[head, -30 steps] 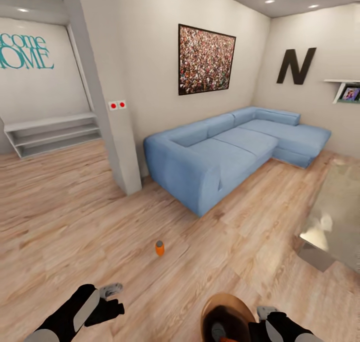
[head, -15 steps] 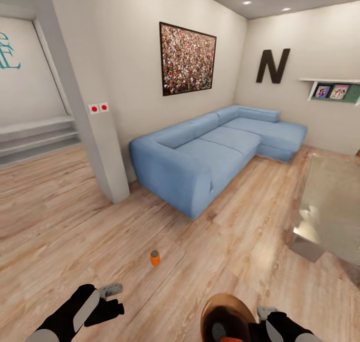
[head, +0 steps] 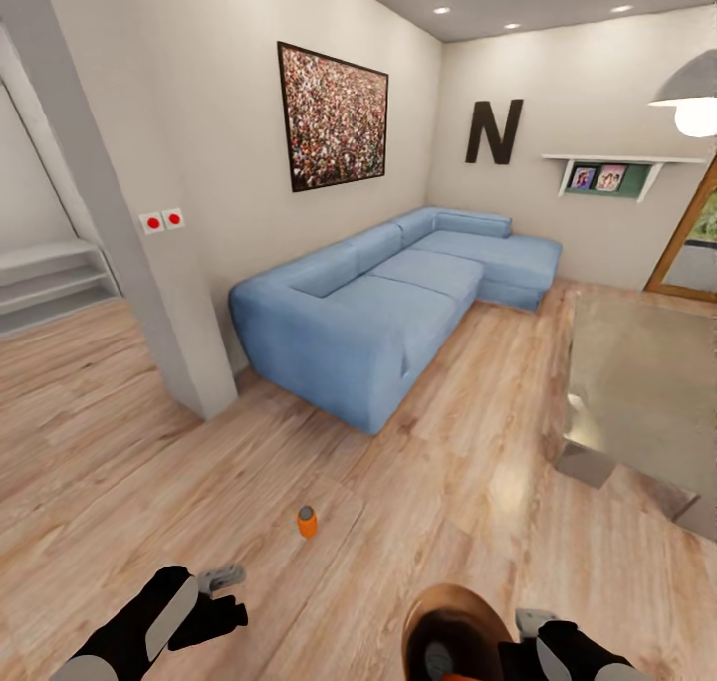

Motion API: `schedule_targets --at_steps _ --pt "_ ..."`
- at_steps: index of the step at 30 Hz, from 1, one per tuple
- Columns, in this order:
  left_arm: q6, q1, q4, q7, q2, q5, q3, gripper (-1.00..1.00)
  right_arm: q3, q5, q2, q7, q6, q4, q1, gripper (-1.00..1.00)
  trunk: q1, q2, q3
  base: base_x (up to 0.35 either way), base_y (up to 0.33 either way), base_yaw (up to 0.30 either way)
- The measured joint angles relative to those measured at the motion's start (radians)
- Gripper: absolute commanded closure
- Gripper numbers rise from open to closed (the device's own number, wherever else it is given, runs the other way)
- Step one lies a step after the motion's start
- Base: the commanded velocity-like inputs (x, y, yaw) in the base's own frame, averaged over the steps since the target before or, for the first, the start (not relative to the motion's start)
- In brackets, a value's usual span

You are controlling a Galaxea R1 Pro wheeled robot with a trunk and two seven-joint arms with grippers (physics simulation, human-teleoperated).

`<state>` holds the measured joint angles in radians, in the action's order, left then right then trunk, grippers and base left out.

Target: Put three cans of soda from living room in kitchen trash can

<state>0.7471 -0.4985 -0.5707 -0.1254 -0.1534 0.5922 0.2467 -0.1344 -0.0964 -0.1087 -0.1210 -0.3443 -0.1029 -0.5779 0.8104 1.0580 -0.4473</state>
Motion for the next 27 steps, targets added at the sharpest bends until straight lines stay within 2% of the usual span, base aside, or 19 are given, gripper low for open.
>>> schedule_targets --at_steps 5,15,16,18,19,20,21,23,25,26,27 --pt "0.0 0.0 0.0 0.001 0.0 0.0 0.0 -1.0 -0.004 0.001 -0.003 -0.024 -0.001 -0.001 0.0 1.0 0.0 0.0 0.0 0.0 0.35 -0.196" --pt "0.0 0.0 0.0 0.001 0.0 0.0 0.0 -1.0 -0.006 -0.004 -0.032 -0.08 -0.002 -0.001 0.0 1.0 0.0 0.0 0.0 0.0 0.35 -0.286" --pt "0.0 0.0 0.0 0.001 0.0 0.0 0.0 -1.0 -0.014 0.006 -0.046 -0.084 -0.004 0.0 0.0 1.0 0.0 0.0 0.0 0.0 0.35 -0.298" --pt "0.0 0.0 0.0 0.001 -0.001 0.0 0.0 -1.0 -0.013 -0.011 -0.067 -0.082 -0.003 -0.002 -0.001 1.0 0.0 0.0 0.0 0.0 0.35 -0.299" --pt "0.0 0.0 0.0 0.001 -0.001 0.0 0.001 -1.0 -0.015 0.01 -0.086 -0.086 -0.009 0.004 -0.001 1.0 0.0 0.0 0.0 0.0 0.35 -0.299" --pt "0.0 0.0 0.0 0.001 -0.001 0.0 0.001 -1.0 -0.014 -0.004 -0.096 -0.078 -0.013 -0.004 -0.003 1.0 0.0 0.0 0.0 0.0 0.35 -0.299" --pt "0.0 0.0 -0.001 0.001 -0.001 0.0 0.001 -1.0 -0.022 -0.003 -0.109 -0.085 -0.039 -0.003 -0.007 1.0 0.0 0.0 0.0 0.0 0.35 -0.299" --pt "0.0 0.0 -0.001 0.001 -0.001 0.0 0.003 -1.0 -0.004 0.004 -0.126 -0.086 -0.155 -0.022 -0.027 1.0 0.0 0.0 0.0 0.0 0.35 -0.258" --pt "0.0 0.0 -0.002 0.001 -0.002 -0.001 0.003 -1.0 -0.002 -0.01 -0.142 -0.087 -0.32 -0.101 -0.051 1.0 0.0 0.0 0.002 0.0 0.35 -0.203" --pt "0.0 0.0 -0.002 0.001 -0.002 -0.001 0.003 -1.0 -0.007 -0.011 -0.147 -0.087 -0.355 -0.148 -0.055 1.0 0.0 0.0 0.003 0.0 0.35 -0.181" --pt "0.0 0.0 -0.002 0.001 -0.002 -0.001 0.003 -1.0 -0.017 -0.008 -0.155 -0.093 -0.442 -0.229 -0.06 1.0 0.0 0.0 0.004 0.0 0.35 -0.158"
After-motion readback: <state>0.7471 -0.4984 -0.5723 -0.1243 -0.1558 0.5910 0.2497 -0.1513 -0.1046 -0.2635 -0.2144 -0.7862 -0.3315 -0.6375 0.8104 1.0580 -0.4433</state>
